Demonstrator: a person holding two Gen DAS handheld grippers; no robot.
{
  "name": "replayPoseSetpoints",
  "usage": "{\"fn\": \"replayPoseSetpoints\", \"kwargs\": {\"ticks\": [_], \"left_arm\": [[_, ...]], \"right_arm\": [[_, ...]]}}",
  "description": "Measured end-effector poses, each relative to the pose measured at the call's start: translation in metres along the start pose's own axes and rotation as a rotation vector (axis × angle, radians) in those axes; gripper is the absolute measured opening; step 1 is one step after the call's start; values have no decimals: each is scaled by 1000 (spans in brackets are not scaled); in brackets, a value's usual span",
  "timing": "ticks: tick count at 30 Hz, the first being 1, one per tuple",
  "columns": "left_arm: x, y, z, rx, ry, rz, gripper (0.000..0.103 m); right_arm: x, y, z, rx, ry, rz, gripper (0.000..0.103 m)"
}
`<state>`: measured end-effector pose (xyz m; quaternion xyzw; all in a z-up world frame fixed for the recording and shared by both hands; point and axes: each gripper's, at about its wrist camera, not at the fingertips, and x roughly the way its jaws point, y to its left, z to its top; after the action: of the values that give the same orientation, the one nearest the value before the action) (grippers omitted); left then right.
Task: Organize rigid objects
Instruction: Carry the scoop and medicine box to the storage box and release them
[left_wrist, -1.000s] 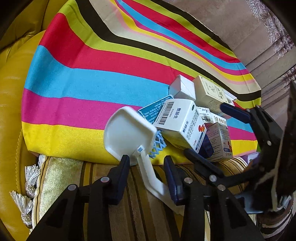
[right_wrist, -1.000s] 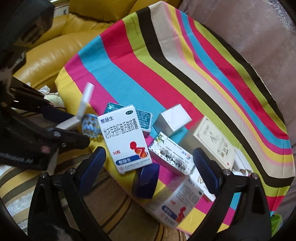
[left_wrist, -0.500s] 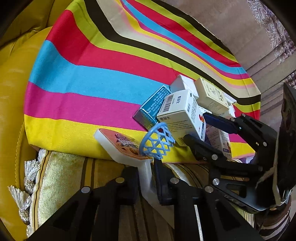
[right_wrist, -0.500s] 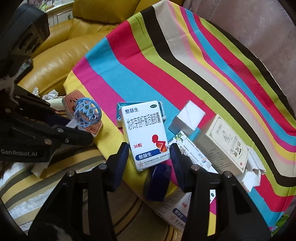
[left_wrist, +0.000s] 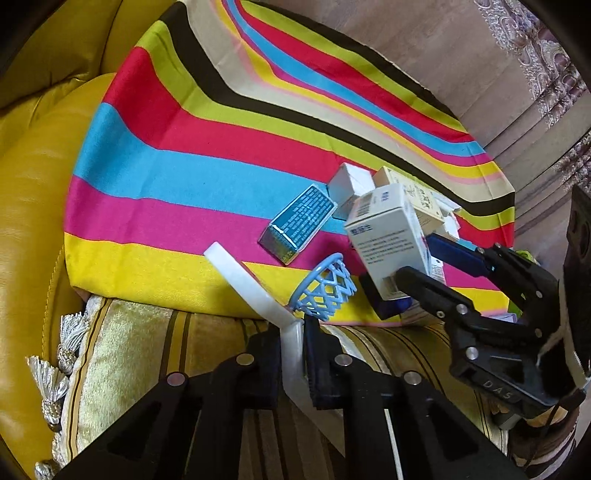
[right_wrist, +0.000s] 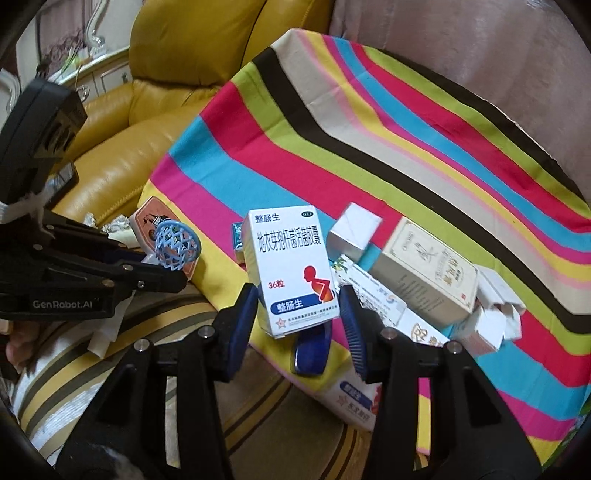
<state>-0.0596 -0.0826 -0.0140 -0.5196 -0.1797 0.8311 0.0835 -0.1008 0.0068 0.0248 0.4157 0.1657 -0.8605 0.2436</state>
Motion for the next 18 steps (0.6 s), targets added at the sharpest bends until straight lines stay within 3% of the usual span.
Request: {"fn": "replayPoseSetpoints", "kwargs": {"ticks": [5, 18], "left_arm": [[-5, -9, -4, 15, -17, -12, 11], [-6, -67, -14, 110, -34, -106, 10]], "right_arm": [[-20, -12, -9, 78, -43, -3, 50], [-78, -60, -65, 316, -73, -137, 50]]}}
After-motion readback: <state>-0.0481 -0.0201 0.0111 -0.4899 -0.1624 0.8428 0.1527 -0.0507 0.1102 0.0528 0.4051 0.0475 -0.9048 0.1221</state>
